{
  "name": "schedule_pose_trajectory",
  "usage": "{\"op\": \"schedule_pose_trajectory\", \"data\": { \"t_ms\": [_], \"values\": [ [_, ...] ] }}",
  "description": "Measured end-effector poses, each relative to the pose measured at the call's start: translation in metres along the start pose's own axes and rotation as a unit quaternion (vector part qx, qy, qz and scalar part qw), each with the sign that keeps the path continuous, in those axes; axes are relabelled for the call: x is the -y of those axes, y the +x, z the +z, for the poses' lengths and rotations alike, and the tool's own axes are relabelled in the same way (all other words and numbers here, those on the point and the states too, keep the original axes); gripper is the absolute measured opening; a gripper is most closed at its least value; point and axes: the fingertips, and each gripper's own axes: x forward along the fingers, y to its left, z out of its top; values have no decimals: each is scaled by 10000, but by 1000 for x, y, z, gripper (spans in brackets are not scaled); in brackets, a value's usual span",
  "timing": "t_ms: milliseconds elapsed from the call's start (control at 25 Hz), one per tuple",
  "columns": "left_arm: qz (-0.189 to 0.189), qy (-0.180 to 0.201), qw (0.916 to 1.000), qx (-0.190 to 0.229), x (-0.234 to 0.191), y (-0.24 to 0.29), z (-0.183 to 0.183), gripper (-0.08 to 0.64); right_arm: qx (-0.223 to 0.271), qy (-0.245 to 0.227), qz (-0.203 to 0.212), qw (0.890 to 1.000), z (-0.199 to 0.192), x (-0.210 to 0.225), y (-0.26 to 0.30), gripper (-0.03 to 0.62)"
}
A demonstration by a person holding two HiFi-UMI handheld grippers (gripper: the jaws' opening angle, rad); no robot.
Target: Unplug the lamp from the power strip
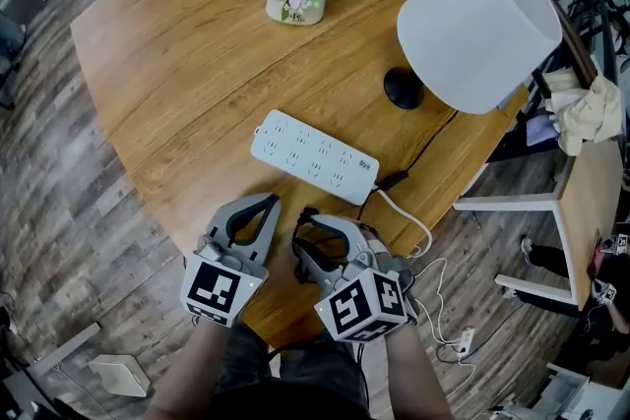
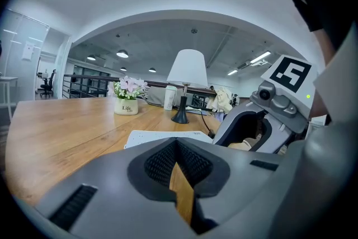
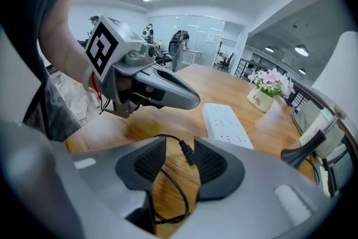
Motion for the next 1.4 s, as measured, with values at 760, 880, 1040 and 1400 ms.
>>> {"op": "schedule_pose_trajectory", "data": {
  "t_ms": [760,880,1040,1400],
  "values": [
    [-282,277,9990,220,13,2,36,-5,1660,1519,-902,9702,49,49,-57,19],
    [-283,323,9985,353,11,2,47,-5,1951,1782,-1083,9583,55,60,-70,8],
    [-308,286,9984,386,10,0,59,-5,2171,1976,-1277,9474,56,70,-86,8],
    [-394,343,9966,634,15,-5,80,-5,2631,2108,-1550,9286,66,87,-116,8]
  ]
}}
